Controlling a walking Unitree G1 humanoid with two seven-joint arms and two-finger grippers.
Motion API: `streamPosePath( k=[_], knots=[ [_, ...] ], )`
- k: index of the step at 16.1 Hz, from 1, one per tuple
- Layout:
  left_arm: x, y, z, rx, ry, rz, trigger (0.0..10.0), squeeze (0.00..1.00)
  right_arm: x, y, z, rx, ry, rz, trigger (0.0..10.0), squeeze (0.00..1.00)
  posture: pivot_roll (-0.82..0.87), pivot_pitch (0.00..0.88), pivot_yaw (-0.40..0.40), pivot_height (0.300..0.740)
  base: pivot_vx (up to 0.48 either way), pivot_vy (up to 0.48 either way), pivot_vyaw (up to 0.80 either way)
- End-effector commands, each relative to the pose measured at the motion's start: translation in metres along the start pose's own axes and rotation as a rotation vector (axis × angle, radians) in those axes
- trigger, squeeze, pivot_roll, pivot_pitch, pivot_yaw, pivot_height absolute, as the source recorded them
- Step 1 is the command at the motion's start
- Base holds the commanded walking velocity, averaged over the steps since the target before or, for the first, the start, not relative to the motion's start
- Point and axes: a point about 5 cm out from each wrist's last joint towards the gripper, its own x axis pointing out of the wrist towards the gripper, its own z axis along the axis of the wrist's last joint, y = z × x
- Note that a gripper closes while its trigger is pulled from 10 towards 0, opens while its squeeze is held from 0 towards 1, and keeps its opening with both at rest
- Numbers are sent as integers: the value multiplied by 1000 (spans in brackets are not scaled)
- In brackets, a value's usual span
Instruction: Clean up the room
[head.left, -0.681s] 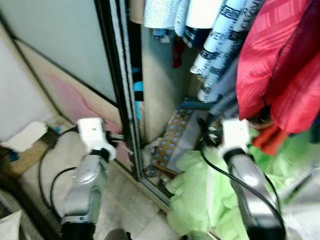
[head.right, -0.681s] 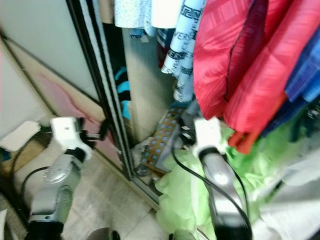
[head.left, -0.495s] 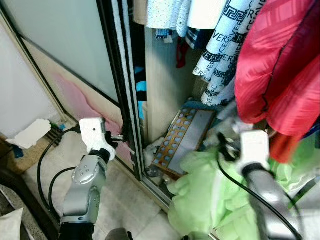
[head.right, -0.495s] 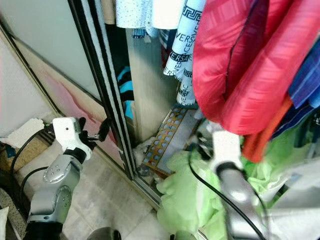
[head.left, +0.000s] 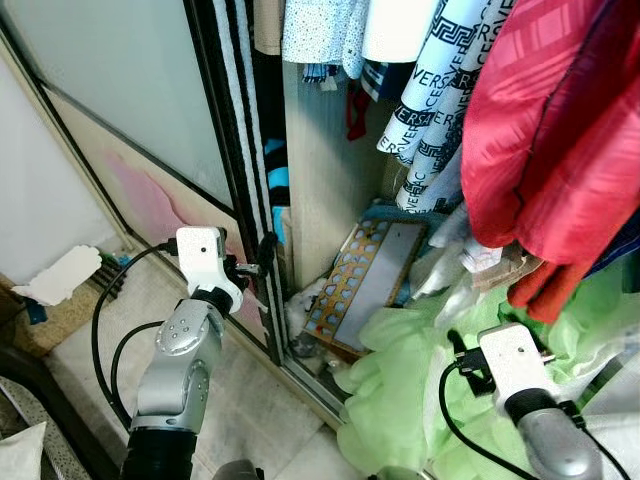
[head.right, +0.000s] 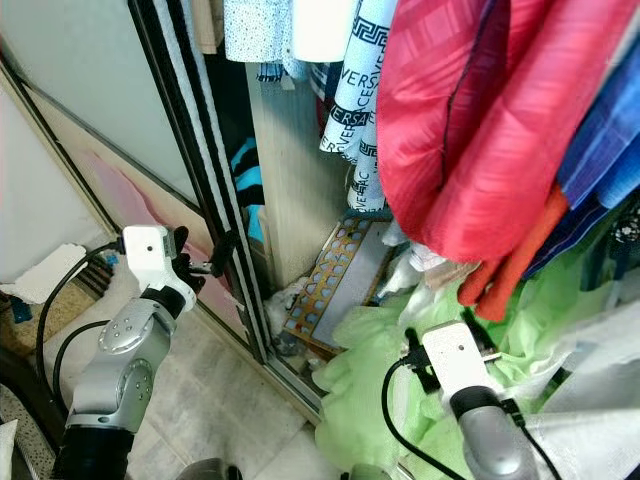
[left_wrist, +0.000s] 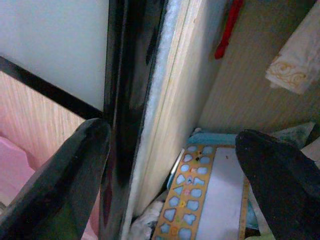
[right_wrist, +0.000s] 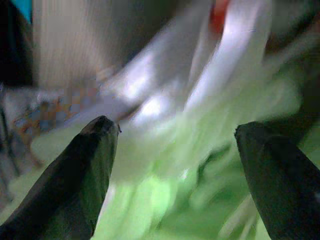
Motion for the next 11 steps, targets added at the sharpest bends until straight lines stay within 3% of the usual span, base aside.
streamPosePath(
  k=[1, 2, 4, 7, 9, 11],
  knots=[
    [5, 0, 3, 10, -11, -3, 10000, 0, 5, 0, 8, -13, -97, 6, 10000, 0, -83, 0, 17, 740, 0, 0, 0],
    [6, 0, 4, 10, -14, -3, 10000, 0, 10, 2, 12, -23, -140, 15, 10000, 0, -83, 0, 18, 740, 0, 0, 0],
    [9, 4, 10, 28, -52, 44, 10000, 0, 35, 6, 24, 13, -250, 36, 10000, 0, -73, 0, 17, 740, 0, 0, 0],
    [11, 14, 17, 42, -81, 90, 10000, 0, 57, 9, 36, 63, -327, 52, 10000, 0, -47, 0, 11, 740, 0, 0, 0],
    [11, 19, 20, 46, -96, 111, 10000, 0, 63, 7, 60, 89, -389, 86, 10000, 0, -40, 0, 8, 740, 0, 0, 0],
    [14, 19, 20, 47, -101, 113, 10000, 0, 65, 7, 61, 102, -387, 100, 10000, 0, -46, 0, 5, 740, 0, 0, 0]
  ],
)
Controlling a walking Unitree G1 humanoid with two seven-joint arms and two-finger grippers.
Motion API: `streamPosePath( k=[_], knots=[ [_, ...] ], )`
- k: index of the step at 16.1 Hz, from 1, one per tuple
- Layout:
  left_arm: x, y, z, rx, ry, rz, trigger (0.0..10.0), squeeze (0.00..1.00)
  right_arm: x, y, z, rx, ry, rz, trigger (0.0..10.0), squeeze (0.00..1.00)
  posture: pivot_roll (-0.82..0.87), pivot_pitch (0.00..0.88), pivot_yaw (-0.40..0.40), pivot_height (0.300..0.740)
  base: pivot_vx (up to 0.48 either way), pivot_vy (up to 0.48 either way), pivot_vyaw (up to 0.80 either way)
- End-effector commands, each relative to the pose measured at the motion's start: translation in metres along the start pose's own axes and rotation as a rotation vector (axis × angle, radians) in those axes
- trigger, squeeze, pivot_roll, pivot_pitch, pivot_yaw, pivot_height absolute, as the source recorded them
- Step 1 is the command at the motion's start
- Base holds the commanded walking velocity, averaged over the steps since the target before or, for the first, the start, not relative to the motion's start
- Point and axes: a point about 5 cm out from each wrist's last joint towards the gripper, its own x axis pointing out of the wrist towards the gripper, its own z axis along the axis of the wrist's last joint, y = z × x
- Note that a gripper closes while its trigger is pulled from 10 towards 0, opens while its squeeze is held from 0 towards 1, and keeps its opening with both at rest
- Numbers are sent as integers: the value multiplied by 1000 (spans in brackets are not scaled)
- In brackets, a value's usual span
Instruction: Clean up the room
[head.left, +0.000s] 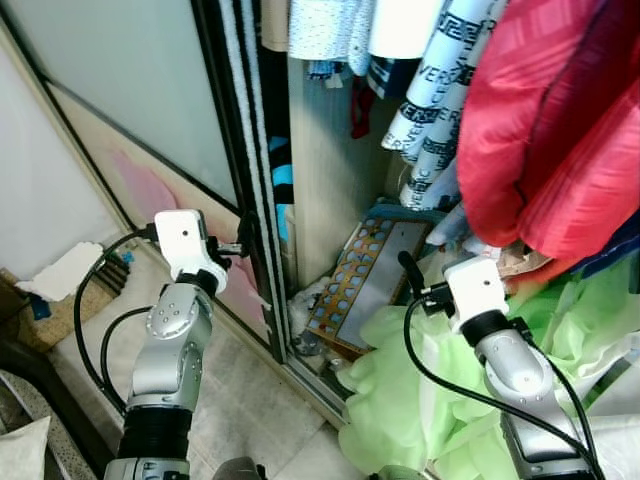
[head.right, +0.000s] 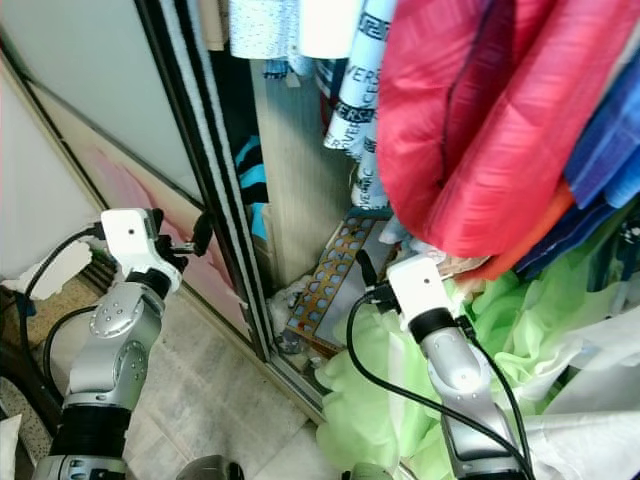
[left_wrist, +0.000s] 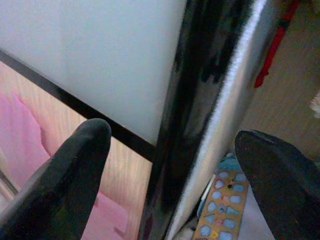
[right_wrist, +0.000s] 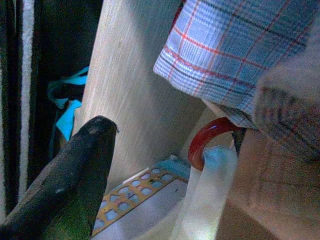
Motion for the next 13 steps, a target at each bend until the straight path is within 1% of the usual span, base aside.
streamPosePath(
  k=[1, 2, 3, 4, 5, 6, 7, 8, 9, 10, 11, 12, 13],
  knots=[
    [3, -2, 3, 9, -12, -4, 10000, 0, -4, -3, 6, 9, -9, -5, 10000, 0, -56, 0, 0, 740, 0, 0, 0],
    [5, -5, 3, -2, -18, -19, 10000, 0, -27, -9, -9, 33, 86, -38, 10000, 0, -60, 0, 2, 740, 0, 0, 0],
    [5, -6, 3, -10, -17, -26, 10000, 0, -34, -11, -14, 34, 112, -45, 10000, 0, -73, 0, 5, 740, 0, 0, 0],
    [6, -9, 4, -16, -21, -33, 10000, 0, -47, -14, -21, 38, 158, -65, 10000, 0, -78, 0, 9, 740, 0, 0, 0],
    [6, -10, 5, -5, -31, -36, 10000, 0, -48, -16, -18, -7, 127, -70, 10000, 0, -78, 0, 9, 740, 0, 0, 0],
    [6, -10, 6, -4, -33, -36, 10000, 0, -47, -17, -15, -39, 100, -66, 10000, 0, -85, 0, 16, 740, 0, 0, 0],
    [6, -11, 7, -6, -40, -35, 10000, 0, -40, -19, -5, -86, 30, -79, 10000, 0, -83, 0, 19, 740, 0, 0, 0],
    [6, -12, 9, 1, -51, -33, 10000, 0, -32, -19, 5, -102, -30, -92, 10000, 0, -78, 0, 22, 740, 0, 0, 0],
    [4, -12, 11, 10, -60, -30, 10000, 0, -20, -16, 17, -115, -92, -86, 10000, 0, -74, 0, 22, 740, 0, 0, 0],
    [3, -12, 11, 10, -62, -33, 10000, 0, -8, -12, 32, -128, -160, -76, 10000, 0, -70, 0, 20, 740, 0, 0, 0],
    [1, -11, 12, 18, -63, -38, 10000, 0, 0, -9, 55, -130, -219, -67, 10000, 0, -64, 0, 18, 740, 0, 0, 0],
    [1, -11, 13, 25, -66, -38, 10000, 0, 7, -7, 74, -134, -277, -38, 10000, 0, -52, 0, 12, 740, 0, 0, 0],
    [0, -11, 13, 25, -68, -37, 10000, 0, 9, -5, 78, -136, -294, -25, 10000, 0, -44, 0, 8, 740, 0, 0, 0]
  ],
)
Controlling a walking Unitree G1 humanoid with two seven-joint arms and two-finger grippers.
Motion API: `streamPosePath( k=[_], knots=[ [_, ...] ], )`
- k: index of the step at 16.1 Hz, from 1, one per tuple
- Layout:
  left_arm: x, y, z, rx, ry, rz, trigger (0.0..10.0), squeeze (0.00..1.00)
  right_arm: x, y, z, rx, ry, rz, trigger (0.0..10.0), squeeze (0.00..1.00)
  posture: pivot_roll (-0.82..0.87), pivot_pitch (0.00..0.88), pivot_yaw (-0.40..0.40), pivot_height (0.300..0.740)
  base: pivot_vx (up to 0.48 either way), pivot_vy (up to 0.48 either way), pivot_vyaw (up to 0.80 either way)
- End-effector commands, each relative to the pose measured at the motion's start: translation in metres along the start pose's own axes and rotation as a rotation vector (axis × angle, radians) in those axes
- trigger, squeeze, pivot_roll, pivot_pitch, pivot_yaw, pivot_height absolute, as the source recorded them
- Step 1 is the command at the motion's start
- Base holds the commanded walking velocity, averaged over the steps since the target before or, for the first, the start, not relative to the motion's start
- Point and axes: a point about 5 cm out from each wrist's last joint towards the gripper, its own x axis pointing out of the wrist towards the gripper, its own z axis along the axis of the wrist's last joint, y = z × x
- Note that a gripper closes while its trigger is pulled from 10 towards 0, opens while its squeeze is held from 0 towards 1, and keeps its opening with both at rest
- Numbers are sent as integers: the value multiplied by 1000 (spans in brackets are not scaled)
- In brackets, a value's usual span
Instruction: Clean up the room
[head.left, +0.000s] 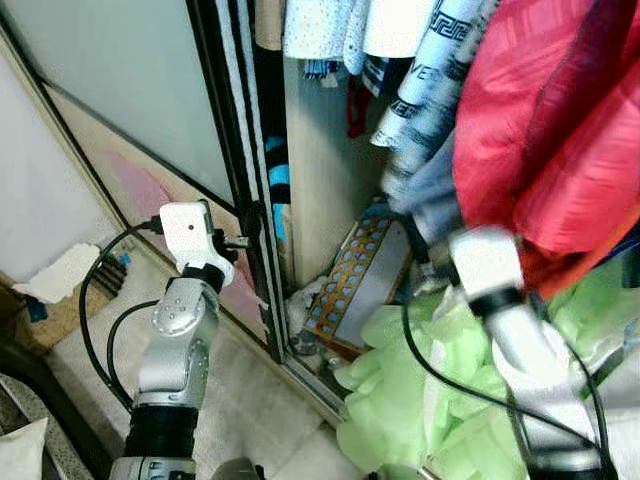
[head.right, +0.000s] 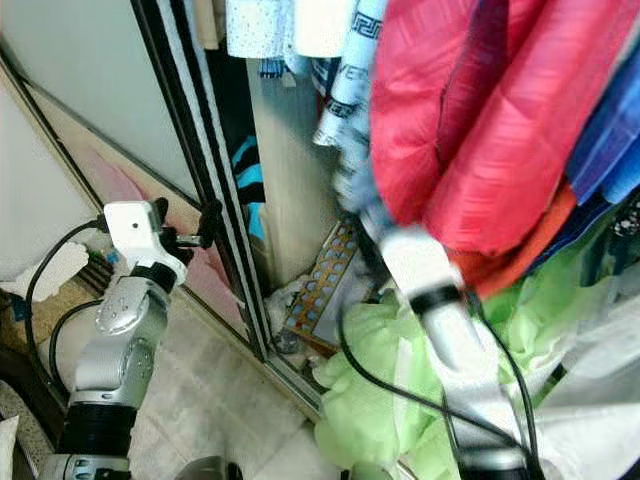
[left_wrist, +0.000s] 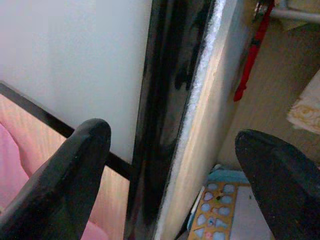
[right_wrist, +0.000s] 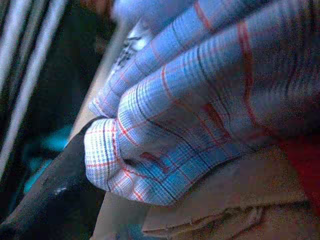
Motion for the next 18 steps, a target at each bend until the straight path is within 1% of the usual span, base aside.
streamPosePath(
  k=[1, 2, 3, 4, 5, 7, 9, 12, 14, 15, 16, 18],
  knots=[
    [-3, 2, 4, 17, -10, 13, 10000, 0, 6, 7, 10, 26, -42, 54, 10000, 0, -36, 0, 7, 740, 0, 0, 0],
    [-6, 5, 0, 23, 1, 26, 10000, 0, 12, 20, 8, 101, -41, 125, 10000, 0, -28, 0, 4, 740, 0, 0, 0],
    [-8, 7, -4, 39, 14, 36, 10000, 0, 16, 24, -1, 177, 13, 132, 10000, 0, -24, 0, 2, 740, 0, 0, 0],
    [-9, 8, -5, 43, 17, 42, 10000, 0, 16, 25, -4, 203, 33, 134, 10000, 0, -22, 0, 1, 740, 0, 0, 0],
    [-10, 9, -7, 38, 25, 51, 10000, 0, 18, 28, -12, 238, 75, 133, 10000, 0, -17, 0, 1, 740, 0, 0, 0],
    [-15, 12, -11, 24, 43, 66, 10000, 0, 14, 36, -25, 330, 144, 112, 10000, 0, -21, 0, 8, 740, 0, 0, 0],
    [-19, 14, -16, 29, 66, 68, 10000, 0, 9, 38, -31, 353, 190, 105, 10000, 0, -26, 0, 14, 740, 0, 0, 800],
    [-22, 17, -21, 69, 107, 80, 10000, 0, -6, 43, -50, 403, 296, 128, 10000, 0, -28, 0, 17, 740, 0, 0, 800],
    [-22, 17, -22, 71, 114, 81, 10000, 0, -8, 44, -54, 411, 313, 136, 10000, 0, -25, 0, 10, 740, 0, 0, 800],
    [-23, 17, -22, 65, 115, 84, 10000, 0, -7, 47, -54, 416, 317, 175, 10000, 0, -24, 0, 1, 740, 0, 0, 800],
    [-23, 17, -22, 53, 113, 89, 10000, 0, -6, 48, -53, 404, 309, 202, 10000, 0, -25, 0, -3, 740, 0, 0, 800],
    [-24, 16, -22, 53, 112, 92, 10000, 0, -3, 47, -55, 392, 305, 202, 10000, 0, -25, 0, -4, 740, 0, 0, 800]
  ],
)
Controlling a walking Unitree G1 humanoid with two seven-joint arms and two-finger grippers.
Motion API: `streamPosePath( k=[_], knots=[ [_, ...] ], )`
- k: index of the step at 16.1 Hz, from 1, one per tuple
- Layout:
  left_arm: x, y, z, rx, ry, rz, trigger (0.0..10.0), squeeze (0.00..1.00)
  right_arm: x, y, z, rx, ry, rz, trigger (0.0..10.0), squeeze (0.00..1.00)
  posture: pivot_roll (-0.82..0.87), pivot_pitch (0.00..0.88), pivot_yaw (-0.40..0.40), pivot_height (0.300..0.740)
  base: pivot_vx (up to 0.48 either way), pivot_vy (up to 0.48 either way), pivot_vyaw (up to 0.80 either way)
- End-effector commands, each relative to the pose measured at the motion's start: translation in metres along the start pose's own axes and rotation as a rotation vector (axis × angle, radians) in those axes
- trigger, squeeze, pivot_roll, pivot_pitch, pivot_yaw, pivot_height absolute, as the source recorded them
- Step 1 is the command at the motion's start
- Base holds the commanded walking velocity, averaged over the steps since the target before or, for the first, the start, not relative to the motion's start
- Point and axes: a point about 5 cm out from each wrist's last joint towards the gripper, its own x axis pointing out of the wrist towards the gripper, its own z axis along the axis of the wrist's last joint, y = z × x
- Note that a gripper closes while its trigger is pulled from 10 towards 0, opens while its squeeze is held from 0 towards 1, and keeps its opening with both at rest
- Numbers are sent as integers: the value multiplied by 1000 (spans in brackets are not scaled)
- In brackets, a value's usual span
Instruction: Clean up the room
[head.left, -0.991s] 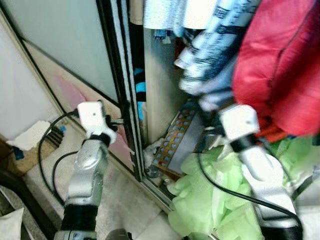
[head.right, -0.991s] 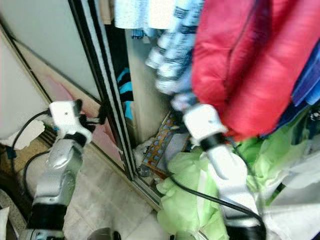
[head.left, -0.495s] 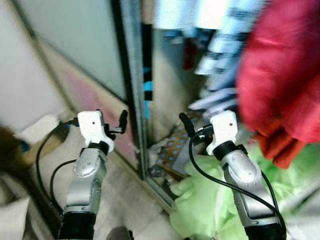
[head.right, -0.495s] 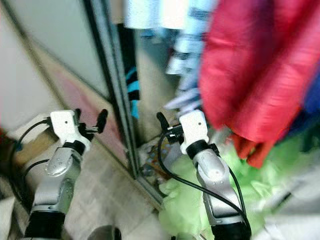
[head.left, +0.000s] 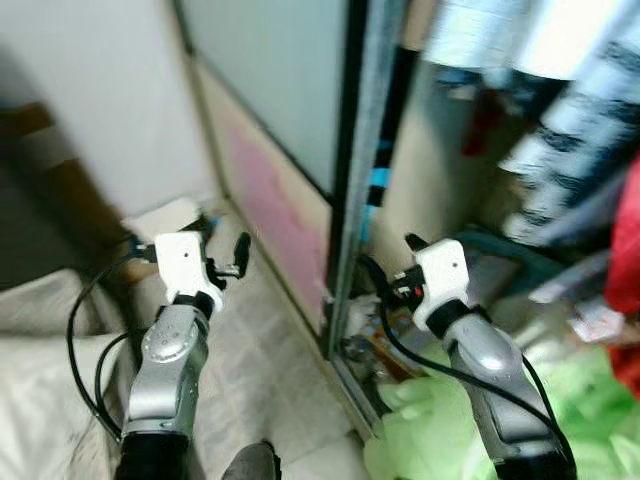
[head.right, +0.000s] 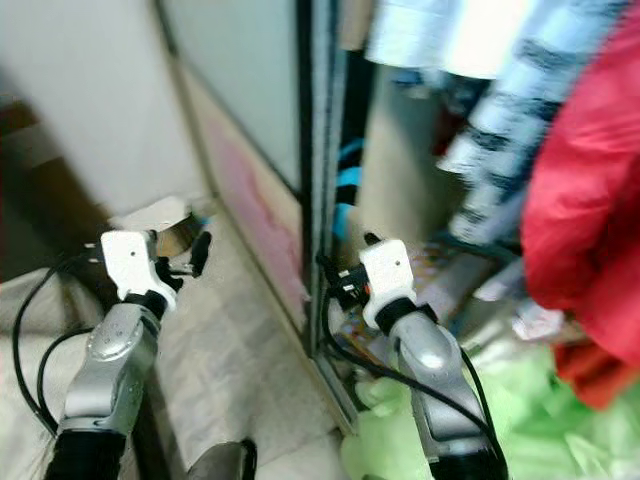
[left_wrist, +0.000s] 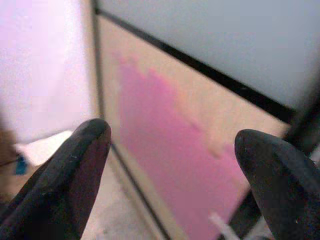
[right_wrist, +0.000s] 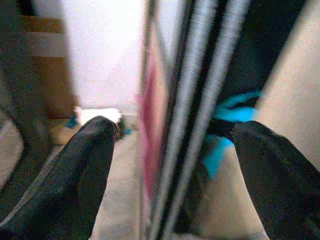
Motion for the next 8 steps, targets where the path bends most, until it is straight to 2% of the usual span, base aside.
streamPosePath(
  k=[1, 8],
  knots=[
    [-1, -1, 3, 4, -6, -1, 10000, 0, 2, -2, 0, -11, 1, -2, 10000, 0, -25, 0, -3, 740, 0, 0, 800],
    [3, -5, 2, -4, 16, -36, 10000, 0, 11, -2, 1, -24, -22, -3, 10000, 0, -30, 0, -1, 740, 0, 0, 800]
  ],
)
